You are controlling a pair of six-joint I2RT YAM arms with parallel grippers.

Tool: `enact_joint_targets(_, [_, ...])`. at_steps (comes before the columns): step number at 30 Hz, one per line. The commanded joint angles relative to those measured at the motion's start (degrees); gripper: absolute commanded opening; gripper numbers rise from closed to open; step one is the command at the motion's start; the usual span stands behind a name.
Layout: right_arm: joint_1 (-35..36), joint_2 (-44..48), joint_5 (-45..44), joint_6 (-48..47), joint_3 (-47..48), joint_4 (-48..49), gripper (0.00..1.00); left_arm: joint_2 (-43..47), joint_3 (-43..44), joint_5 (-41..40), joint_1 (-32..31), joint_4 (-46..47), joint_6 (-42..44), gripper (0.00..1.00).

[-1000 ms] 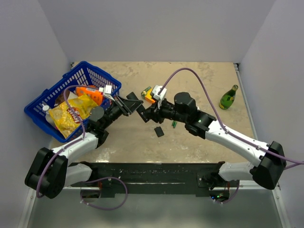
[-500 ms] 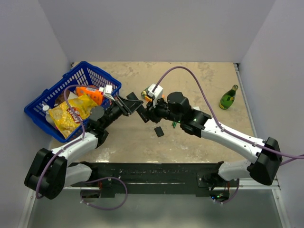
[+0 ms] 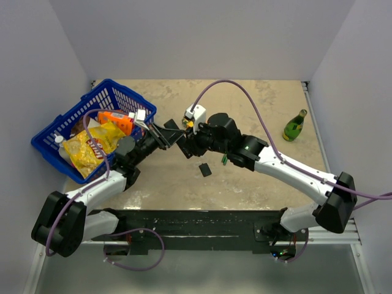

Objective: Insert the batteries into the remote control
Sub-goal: Load the battery into the remote control.

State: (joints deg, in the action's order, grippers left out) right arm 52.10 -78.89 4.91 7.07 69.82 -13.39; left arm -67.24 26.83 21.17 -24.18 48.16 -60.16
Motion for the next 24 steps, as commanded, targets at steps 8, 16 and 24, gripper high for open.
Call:
enact_joint_targets(8, [0.8,-1.6,-2.9,2.1,4.9,-4.3,0.21,1.1,2.6,-0.4,-0.5,1.3,2.1,0.0])
enact_joint_targets(16, [1.0,-2.3,-3.2,2.0,5.5,-4.1,0.22,1.0,2.8,-0.3,-0.6,1.3,2.2,0.0])
enact_joint_targets(24, [1.5,-3.2,-2.7,1.9,6.2,-4.5,0.21,0.9,3.3,-0.6,-0.7,0.7,2.6,0.0])
